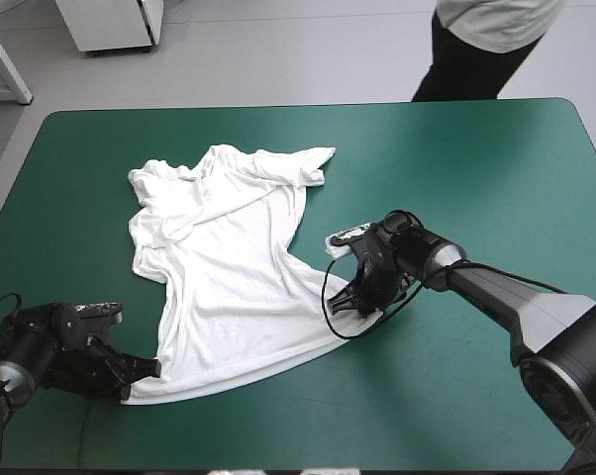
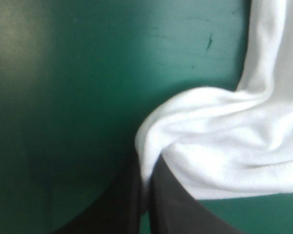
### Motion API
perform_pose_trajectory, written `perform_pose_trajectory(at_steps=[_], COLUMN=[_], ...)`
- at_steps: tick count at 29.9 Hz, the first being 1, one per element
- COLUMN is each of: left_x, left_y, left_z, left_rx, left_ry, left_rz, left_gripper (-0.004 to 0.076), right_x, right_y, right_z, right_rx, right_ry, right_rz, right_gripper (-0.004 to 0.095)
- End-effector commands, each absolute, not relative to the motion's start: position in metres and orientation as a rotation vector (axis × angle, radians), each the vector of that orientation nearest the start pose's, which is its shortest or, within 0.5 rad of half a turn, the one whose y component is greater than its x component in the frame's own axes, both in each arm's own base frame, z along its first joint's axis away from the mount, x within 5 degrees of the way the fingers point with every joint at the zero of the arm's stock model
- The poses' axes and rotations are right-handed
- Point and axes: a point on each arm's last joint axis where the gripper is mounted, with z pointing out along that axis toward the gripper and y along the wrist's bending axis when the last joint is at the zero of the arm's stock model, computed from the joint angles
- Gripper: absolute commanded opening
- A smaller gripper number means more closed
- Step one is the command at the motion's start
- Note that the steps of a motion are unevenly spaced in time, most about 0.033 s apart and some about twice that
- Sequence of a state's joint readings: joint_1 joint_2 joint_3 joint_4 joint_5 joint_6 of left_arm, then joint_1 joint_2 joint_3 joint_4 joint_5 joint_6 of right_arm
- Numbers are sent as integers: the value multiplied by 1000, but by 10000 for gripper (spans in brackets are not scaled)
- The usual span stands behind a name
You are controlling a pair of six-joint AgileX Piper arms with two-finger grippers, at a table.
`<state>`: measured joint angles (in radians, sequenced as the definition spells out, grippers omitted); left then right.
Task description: Fold the cloth
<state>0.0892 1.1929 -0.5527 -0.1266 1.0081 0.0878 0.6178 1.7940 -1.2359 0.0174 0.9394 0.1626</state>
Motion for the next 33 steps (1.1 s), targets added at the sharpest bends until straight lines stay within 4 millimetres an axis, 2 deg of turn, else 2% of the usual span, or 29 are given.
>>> perform_pose_trajectory(at_steps=[1, 5, 7, 10, 16, 19, 24, 29, 33], left_x=[162, 167, 172, 182, 199, 202, 201, 187, 163], left_y=[1, 1, 1, 0, -1, -3, -12, -20, -22], left_z=[188, 194, 203, 228, 305, 347, 415, 486, 543], left_rx=[-137, -132, -125, -87, -17, 22, 63, 119, 163], left_ry=[3094, 3079, 3066, 3008, 2822, 2725, 2523, 2264, 2037], left_rz=[-207, -207, -212, -231, -248, -249, -350, -401, -361], left_gripper=[-10, -10, -10, -10, -10, -10, -10, -10, -10], right_x=[279, 277, 275, 267, 244, 231, 216, 203, 186], right_y=[209, 206, 204, 198, 175, 163, 144, 126, 104], right_z=[191, 199, 210, 238, 303, 345, 416, 492, 551], right_rx=[-623, -632, -632, -628, -603, -574, -493, -425, -338], right_ry=[2997, 2985, 2957, 2886, 2712, 2588, 2394, 2196, 1987], right_rz=[189, 182, 191, 219, 213, 251, 252, 235, 208], right_gripper=[-14, -17, -17, -17, -17, -17, -17, -17, -17])
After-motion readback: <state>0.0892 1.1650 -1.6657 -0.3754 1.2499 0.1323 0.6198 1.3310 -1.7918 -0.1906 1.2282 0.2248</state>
